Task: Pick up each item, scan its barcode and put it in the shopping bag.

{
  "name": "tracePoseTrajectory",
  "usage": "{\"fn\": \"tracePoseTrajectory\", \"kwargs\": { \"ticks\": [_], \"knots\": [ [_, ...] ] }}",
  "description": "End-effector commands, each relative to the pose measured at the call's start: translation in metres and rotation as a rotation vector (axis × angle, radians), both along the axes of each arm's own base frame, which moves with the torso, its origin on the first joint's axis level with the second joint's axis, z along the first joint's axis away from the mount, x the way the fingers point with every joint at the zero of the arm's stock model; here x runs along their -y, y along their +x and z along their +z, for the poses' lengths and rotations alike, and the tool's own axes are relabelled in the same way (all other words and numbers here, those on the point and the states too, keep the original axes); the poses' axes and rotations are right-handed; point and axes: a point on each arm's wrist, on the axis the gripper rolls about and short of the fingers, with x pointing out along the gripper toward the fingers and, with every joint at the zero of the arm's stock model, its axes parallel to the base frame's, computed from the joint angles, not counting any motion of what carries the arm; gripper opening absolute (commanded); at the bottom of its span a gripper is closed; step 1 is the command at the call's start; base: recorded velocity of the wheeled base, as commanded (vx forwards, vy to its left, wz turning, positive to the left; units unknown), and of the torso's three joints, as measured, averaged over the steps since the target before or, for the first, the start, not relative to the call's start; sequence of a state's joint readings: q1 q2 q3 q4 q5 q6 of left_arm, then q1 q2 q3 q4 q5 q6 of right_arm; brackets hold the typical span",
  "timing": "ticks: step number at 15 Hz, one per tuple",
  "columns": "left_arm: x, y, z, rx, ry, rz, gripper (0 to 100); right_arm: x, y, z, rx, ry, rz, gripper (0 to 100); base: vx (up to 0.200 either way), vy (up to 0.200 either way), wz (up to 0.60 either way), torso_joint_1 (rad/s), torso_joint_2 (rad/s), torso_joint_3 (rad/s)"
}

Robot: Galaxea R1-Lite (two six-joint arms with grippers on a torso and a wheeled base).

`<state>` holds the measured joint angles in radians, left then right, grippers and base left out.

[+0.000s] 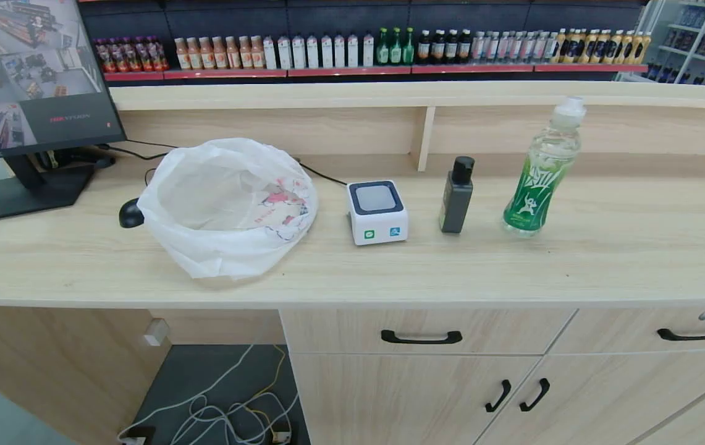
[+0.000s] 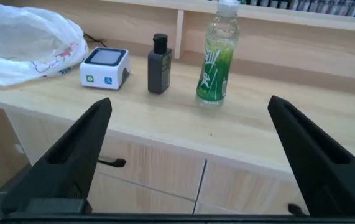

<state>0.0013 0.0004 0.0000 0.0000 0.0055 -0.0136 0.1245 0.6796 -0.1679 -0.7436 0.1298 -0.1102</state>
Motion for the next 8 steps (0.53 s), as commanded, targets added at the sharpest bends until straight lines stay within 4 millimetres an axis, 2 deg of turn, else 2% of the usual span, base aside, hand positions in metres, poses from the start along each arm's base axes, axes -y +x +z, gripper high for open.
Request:
{"fn": "tracePoseTrajectory", "kwargs": {
  "ticks": [1, 5, 8],
  "knots": [
    [0.0, 0.0, 0.0, 0.0, 0.0, 0.001, 100, -0.015, 0.054, 0.008, -0.032, -0.004, 0.071, 100, 0.0, 0.0, 0.0, 0.0, 0.0, 0.0],
    [0.0, 0.0, 0.0, 0.0, 0.0, 0.001, 100, -0.043, 0.114, 0.025, 0.152, 0.026, 0.158, 100, 0.0, 0.0, 0.0, 0.0, 0.0, 0.0],
    [0.0, 0.0, 0.0, 0.0, 0.0, 0.001, 100, -0.053, 0.13, 0.027, 0.209, 0.046, 0.168, 100, 0.0, 0.0, 0.0, 0.0, 0.0, 0.0]
  ]
}}
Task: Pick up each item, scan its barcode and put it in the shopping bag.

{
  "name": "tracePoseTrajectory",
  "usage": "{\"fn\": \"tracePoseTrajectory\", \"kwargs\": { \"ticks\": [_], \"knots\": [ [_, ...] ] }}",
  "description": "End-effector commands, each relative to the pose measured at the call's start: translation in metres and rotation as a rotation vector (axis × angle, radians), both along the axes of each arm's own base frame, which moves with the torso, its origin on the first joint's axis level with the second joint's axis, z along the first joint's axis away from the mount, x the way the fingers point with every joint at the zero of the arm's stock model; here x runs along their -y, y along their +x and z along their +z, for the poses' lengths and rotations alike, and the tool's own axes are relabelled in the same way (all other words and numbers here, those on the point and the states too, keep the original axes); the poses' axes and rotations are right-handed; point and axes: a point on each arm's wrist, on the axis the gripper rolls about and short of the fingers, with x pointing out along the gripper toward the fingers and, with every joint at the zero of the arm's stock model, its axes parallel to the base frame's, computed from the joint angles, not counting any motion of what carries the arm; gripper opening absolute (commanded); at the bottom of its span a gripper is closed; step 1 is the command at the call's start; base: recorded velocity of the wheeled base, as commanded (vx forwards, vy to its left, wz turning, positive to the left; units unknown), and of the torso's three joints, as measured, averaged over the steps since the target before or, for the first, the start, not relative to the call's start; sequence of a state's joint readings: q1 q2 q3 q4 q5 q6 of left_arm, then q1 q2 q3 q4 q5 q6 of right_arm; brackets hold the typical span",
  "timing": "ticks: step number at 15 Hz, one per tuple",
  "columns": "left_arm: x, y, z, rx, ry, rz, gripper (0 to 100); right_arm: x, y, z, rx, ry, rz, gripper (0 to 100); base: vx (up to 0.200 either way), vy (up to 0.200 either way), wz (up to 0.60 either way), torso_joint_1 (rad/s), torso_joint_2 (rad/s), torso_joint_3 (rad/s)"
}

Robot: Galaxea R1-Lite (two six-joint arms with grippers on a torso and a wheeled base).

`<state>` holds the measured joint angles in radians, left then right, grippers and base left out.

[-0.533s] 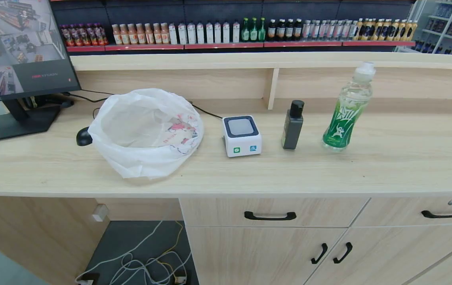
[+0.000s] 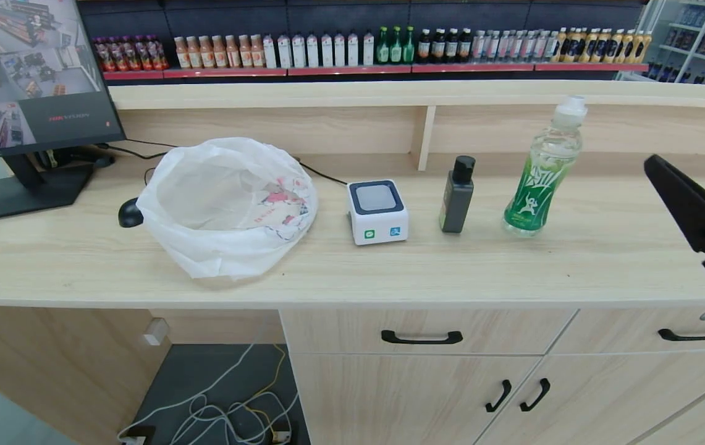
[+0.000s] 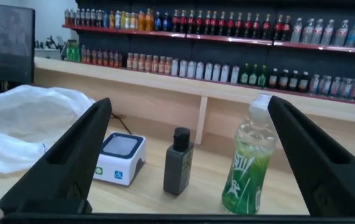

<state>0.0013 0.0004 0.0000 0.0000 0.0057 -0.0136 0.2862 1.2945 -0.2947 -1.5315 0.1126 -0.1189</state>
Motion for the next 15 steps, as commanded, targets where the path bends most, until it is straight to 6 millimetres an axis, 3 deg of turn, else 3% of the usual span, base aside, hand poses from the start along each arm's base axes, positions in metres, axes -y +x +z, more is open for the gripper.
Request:
{"fn": "tracePoseTrajectory", "kwargs": {
  "ticks": [1, 6, 15],
  "knots": [
    [0.0, 0.0, 0.0, 0.0, 0.0, 0.001, 100, -0.016, 0.029, -0.016, -0.09, -0.017, 0.016, 100, 0.0, 0.0, 0.0, 0.0, 0.0, 0.0],
    [0.0, 0.0, 0.0, 0.0, 0.0, 0.001, 100, -0.037, 0.015, -0.028, -0.169, 0.034, 0.002, 100, 0.0, 0.0, 0.0, 0.0, 0.0, 0.0],
    [0.0, 0.0, 0.0, 0.0, 0.0, 0.001, 100, -0.056, 0.027, -0.041, -0.229, 0.016, 0.033, 100, 0.0, 0.0, 0.0, 0.0, 0.0, 0.0]
  ]
}}
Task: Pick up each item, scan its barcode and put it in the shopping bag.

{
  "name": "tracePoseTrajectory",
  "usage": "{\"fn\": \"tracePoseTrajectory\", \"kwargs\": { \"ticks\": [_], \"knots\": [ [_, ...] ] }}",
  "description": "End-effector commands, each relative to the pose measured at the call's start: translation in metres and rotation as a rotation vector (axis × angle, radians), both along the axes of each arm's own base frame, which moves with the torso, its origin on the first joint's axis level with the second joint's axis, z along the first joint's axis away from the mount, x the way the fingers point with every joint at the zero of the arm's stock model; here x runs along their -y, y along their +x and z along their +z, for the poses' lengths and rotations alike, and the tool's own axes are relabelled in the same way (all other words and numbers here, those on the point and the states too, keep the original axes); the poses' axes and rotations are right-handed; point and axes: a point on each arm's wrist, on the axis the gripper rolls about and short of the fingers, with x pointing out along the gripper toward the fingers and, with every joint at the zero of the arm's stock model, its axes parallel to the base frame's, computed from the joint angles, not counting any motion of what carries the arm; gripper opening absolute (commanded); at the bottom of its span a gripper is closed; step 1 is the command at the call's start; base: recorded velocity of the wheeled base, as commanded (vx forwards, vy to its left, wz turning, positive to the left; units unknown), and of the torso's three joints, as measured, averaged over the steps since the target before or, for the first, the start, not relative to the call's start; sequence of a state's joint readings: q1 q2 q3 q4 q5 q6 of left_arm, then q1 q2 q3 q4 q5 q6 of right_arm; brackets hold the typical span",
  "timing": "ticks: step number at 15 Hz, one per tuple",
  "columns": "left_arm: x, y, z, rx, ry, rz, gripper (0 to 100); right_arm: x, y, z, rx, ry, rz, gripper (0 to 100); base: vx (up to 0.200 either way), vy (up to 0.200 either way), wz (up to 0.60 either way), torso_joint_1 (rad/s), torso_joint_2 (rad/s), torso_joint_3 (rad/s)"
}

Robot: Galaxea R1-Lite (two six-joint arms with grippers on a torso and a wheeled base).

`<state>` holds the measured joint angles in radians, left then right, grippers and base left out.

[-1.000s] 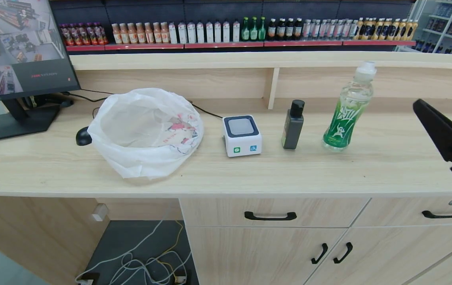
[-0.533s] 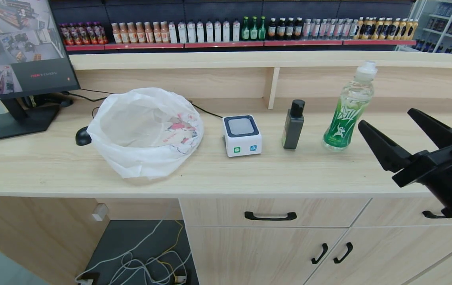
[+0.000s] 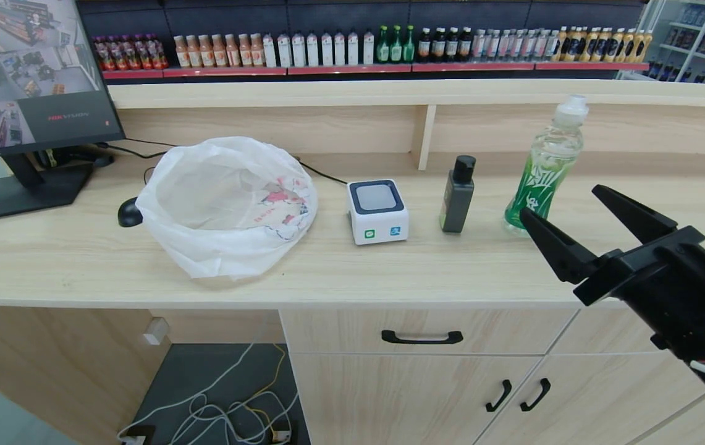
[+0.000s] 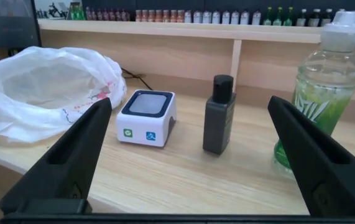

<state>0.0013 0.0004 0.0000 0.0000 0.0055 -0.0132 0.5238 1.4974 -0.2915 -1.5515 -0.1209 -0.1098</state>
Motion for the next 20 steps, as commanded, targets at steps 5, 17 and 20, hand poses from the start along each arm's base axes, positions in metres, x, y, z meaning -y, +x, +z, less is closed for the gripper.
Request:
{"fn": "tracePoseTrajectory", "kwargs": {
  "ticks": [5, 17, 20],
  "knots": [
    [0.0, 0.0, 0.0, 0.0, -0.001, 0.001, 100, -0.007, 0.009, -0.008, -0.03, -0.023, 0.005, 100, 0.0, 0.0, 0.0, 0.0, 0.0, 0.0],
    [0.0, 0.0, 0.0, 0.0, -0.001, 0.001, 100, -0.061, 0.057, -0.015, -0.047, 0.012, -0.025, 100, 0.0, 0.0, 0.0, 0.0, 0.0, 0.0],
    [0.0, 0.0, 0.0, 0.0, -0.001, 0.001, 100, -0.077, 0.063, -0.02, -0.059, 0.016, -0.011, 100, 0.0, 0.0, 0.0, 0.0, 0.0, 0.0]
  ]
}}
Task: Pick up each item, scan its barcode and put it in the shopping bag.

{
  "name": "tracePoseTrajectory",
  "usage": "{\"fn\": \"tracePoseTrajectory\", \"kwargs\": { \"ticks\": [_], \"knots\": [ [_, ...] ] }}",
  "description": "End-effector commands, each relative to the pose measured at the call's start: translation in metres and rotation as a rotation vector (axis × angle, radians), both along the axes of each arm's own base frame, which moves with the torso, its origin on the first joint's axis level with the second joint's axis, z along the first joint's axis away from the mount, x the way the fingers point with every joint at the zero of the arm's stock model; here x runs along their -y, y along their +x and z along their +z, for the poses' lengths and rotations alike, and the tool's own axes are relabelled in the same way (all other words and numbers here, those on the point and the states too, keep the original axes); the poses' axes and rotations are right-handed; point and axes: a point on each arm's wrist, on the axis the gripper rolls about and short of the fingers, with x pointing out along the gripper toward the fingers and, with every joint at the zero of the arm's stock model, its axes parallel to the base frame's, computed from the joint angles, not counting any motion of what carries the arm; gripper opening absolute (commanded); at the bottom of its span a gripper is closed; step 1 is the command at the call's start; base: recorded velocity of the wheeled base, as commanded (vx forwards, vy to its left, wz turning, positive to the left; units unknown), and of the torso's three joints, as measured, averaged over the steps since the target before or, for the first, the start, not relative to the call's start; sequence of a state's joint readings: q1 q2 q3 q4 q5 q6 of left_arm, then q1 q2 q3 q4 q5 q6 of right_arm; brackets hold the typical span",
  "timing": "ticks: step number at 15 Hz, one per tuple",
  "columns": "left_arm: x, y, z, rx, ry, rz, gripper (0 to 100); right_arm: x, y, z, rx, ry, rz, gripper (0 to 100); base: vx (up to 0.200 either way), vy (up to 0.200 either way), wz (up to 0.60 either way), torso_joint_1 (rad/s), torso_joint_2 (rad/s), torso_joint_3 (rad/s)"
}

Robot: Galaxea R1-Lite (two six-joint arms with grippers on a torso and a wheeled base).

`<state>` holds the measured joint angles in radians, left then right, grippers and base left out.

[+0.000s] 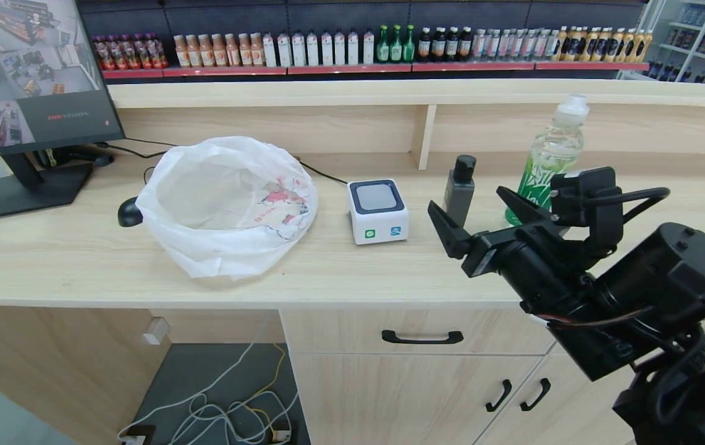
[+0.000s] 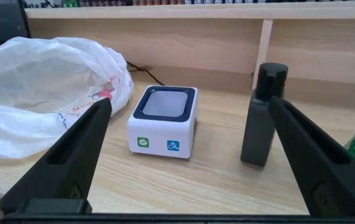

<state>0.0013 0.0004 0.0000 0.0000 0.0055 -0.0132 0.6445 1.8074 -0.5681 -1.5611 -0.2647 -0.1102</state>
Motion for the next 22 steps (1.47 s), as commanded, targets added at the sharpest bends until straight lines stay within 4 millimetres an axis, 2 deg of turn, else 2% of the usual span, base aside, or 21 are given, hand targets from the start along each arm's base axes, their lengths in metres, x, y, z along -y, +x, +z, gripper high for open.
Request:
{"fn": "tracePoseTrajectory", "kwargs": {
  "ticks": [1, 5, 8, 11, 17, 22],
  "knots": [
    [0.0, 0.0, 0.0, 0.0, -0.001, 0.001, 100, -0.008, 0.008, -0.005, -0.009, -0.004, 0.003, 100, 0.0, 0.0, 0.0, 0.0, 0.0, 0.0],
    [0.0, 0.0, 0.0, 0.0, -0.001, 0.001, 100, -0.019, 0.013, -0.015, -0.037, 0.003, 0.027, 100, 0.0, 0.0, 0.0, 0.0, 0.0, 0.0],
    [0.0, 0.0, 0.0, 0.0, -0.001, 0.001, 100, -0.032, 0.029, -0.013, -0.023, 0.032, -0.001, 100, 0.0, 0.0, 0.0, 0.0, 0.0, 0.0],
    [0.0, 0.0, 0.0, 0.0, -0.001, 0.001, 100, -0.02, 0.045, -0.024, -0.058, 0.029, -0.067, 100, 0.0, 0.0, 0.0, 0.0, 0.0, 0.0],
    [0.0, 0.0, 0.0, 0.0, -0.001, 0.001, 100, -0.002, 0.099, -0.016, -0.037, 0.124, -0.163, 100, 0.0, 0.0, 0.0, 0.0, 0.0, 0.0],
    [0.0, 0.0, 0.0, 0.0, -0.001, 0.001, 100, 0.008, 0.112, -0.017, -0.085, 0.093, -0.202, 100, 0.0, 0.0, 0.0, 0.0, 0.0, 0.0]
  ]
}}
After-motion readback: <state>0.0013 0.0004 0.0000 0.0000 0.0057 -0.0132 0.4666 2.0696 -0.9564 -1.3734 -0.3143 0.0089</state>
